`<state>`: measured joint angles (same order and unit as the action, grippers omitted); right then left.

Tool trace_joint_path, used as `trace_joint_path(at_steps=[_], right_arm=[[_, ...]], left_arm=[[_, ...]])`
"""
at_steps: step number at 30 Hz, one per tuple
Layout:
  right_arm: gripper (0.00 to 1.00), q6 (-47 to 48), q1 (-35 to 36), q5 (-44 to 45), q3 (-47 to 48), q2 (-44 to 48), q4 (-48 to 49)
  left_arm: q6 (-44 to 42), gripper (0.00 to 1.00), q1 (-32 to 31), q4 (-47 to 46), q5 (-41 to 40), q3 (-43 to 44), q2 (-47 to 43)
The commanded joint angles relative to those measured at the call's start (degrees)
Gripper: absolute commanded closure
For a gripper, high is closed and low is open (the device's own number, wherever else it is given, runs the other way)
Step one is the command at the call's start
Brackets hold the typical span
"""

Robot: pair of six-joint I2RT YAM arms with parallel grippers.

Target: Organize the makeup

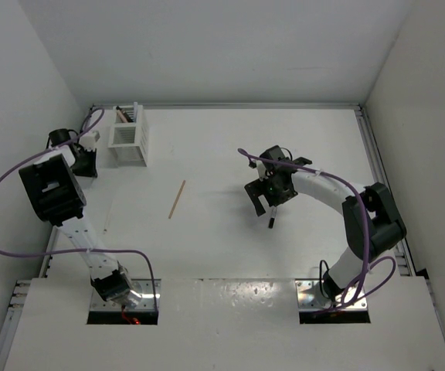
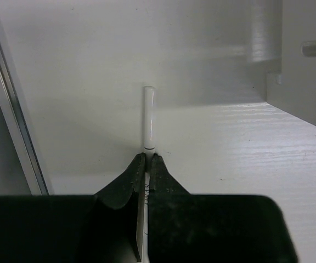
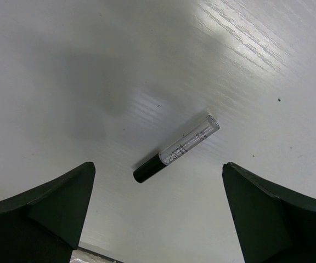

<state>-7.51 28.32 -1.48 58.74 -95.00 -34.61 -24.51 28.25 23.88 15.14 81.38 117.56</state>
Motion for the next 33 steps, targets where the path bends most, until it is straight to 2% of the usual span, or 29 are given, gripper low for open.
trace_joint_path(at_steps=[1,5,14,19,23,24,25,29,30,33], right_arm=[[0.0,0.0,0.2,0.9,1.0,1.7,0.9],[0.0,0.0,0.3,0.5,0.8,1.8,1.1],[0.0,-0.8,1.0,0.3,0.9,1.8,3.2],[0.0,-1.4,1.0,-0.5,-0.9,3.2,5.7],[0.0,-1.5,1.0,-1.0,-3.0,4.1,7.4],[0.0,-1.8,1.0,-1.1,-3.3,4.2,8.1],[0.0,-2.0,1.0,-1.2,-3.8,4.4,8.5],[0.0,-2.5,1.2,-1.4,-4.0,4.5,9.3],[0.0,-2.8,1.4,-1.4,-4.0,4.5,9.5],[0.0,-3.3,1.2,-1.4,-4.5,4.6,10.3]], left_arm=[[3.0,1.0,1.6,-0.2,-1.2,1.8,0.2],[6.3,1.0,3.4,-0.2,3.0,2.3,-3.4],[9.3,1.0,6.4,0.3,6.5,5.4,-15.2],[14.0,1.0,6.9,-2.4,14.1,7.8,-21.3],[24.7,1.0,6.9,-21.2,26.7,0.0,-28.1],[32.2,1.0,6.9,-31.2,29.5,-3.1,-28.1],[37.8,1.0,5.9,-35.2,32.3,-5.0,-28.1],[38.8,1.0,-0.2,-49.8,34.1,-9.0,-26.9],[38.2,1.0,-2.6,-56.6,34.1,-11.6,-26.2],[37.7,1.0,-6.3,-65.7,34.1,-14.1,-23.3]])
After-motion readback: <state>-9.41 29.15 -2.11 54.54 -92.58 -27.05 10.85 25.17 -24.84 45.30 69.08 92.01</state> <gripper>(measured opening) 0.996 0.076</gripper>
